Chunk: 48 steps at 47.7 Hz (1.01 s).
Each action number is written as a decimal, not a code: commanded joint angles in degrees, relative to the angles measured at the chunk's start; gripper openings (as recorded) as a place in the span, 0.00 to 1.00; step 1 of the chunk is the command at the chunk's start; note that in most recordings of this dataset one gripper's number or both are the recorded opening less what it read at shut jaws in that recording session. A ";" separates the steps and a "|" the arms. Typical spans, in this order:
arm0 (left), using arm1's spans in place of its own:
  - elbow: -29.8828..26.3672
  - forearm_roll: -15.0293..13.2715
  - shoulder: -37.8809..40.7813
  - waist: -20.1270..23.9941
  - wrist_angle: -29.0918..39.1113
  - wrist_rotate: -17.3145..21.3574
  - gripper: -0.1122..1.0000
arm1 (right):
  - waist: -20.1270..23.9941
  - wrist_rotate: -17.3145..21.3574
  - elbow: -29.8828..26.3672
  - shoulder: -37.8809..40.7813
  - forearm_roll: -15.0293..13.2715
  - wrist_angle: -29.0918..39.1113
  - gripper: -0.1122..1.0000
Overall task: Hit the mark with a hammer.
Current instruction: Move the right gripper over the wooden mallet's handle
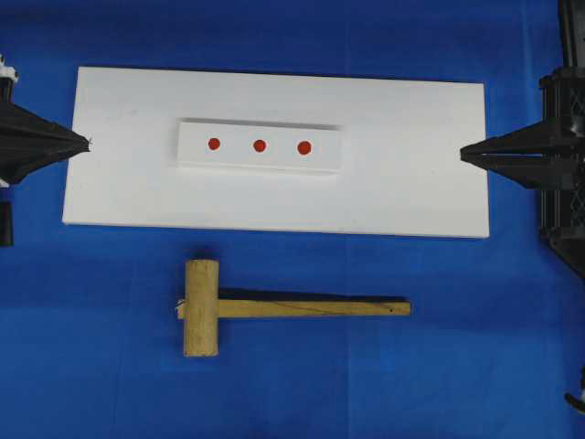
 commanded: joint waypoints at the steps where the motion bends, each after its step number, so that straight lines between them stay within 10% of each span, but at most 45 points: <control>1: -1.05 -0.44 0.62 0.26 0.44 -0.09 0.10 | 0.53 0.44 -1.58 1.32 0.18 -0.35 0.10; 27: -0.70 -0.53 0.70 2.55 1.93 -0.18 0.10 | 8.26 10.46 -10.37 20.21 2.11 5.54 0.09; 48: -0.44 -0.44 0.26 2.64 1.93 -0.62 0.10 | 13.36 14.59 -21.09 43.15 4.83 7.56 0.94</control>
